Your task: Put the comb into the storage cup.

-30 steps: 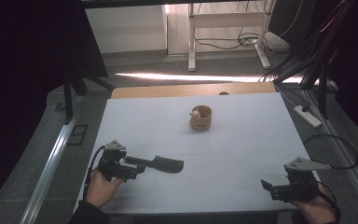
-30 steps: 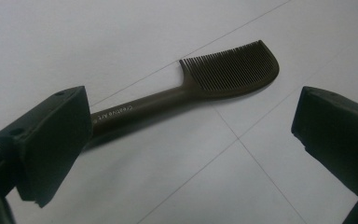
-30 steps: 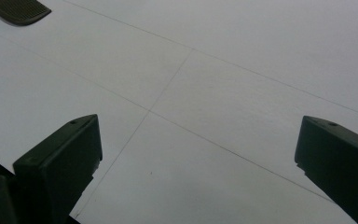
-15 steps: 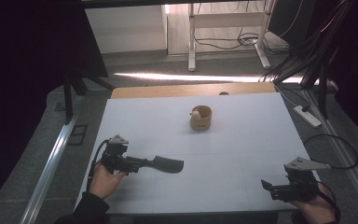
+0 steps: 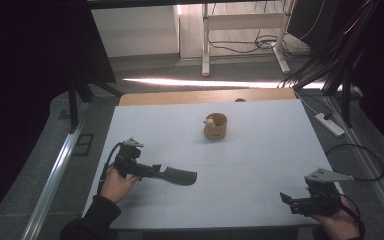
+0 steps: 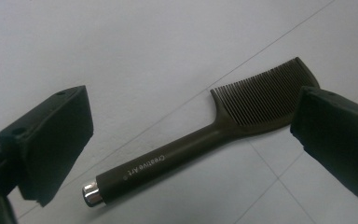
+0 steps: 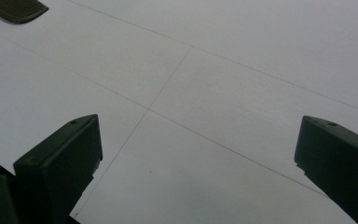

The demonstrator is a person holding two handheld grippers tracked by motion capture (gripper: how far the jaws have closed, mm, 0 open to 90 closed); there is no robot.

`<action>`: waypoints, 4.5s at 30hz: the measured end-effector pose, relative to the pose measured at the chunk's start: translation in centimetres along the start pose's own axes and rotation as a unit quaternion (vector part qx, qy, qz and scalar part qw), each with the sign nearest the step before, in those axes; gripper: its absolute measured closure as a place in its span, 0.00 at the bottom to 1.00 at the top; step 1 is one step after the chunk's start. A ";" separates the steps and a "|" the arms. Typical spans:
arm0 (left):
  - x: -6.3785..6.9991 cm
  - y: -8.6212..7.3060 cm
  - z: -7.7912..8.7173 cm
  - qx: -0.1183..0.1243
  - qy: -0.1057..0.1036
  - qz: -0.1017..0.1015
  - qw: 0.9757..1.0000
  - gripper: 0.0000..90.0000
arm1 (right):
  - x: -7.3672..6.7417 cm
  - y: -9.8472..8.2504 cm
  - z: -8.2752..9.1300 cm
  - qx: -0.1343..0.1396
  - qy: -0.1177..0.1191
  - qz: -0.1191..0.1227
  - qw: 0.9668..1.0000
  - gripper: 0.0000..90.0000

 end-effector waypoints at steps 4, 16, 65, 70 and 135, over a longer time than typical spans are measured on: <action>-0.2 0.3 -0.3 -0.004 0.002 0.002 1.000 0.01 | 0.0 0.0 0.0 -0.001 0.000 0.000 1.000 0.01; -1.4 1.4 -1.5 -0.012 0.002 0.002 1.000 0.25 | 0.0 0.0 -0.1 -0.002 -0.001 -0.002 1.000 0.01; -3.9 -2.6 -3.0 -0.117 -0.007 0.007 0.993 0.98 | 0.1 0.0 -0.2 -0.011 -0.004 -0.002 1.000 0.03; -3.5 -3.2 -2.5 -0.127 -0.015 0.004 0.992 0.98 | 0.0 0.0 -0.2 -0.010 -0.005 -0.001 1.000 0.03; 1.0 -3.7 1.5 -0.061 -0.019 0.020 0.998 0.08 | -0.1 0.0 -0.3 -0.016 -0.001 0.007 1.000 0.04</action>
Point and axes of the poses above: each handheld gripper's, and its own axes: z roughly backward along the jaws, y roughly out of its top, x roughly to its right, the point moved 4 cm from there along -z, roughly forward along the jaws, and after that the axes turned 11 degrees about y, right-handed, at the moved point
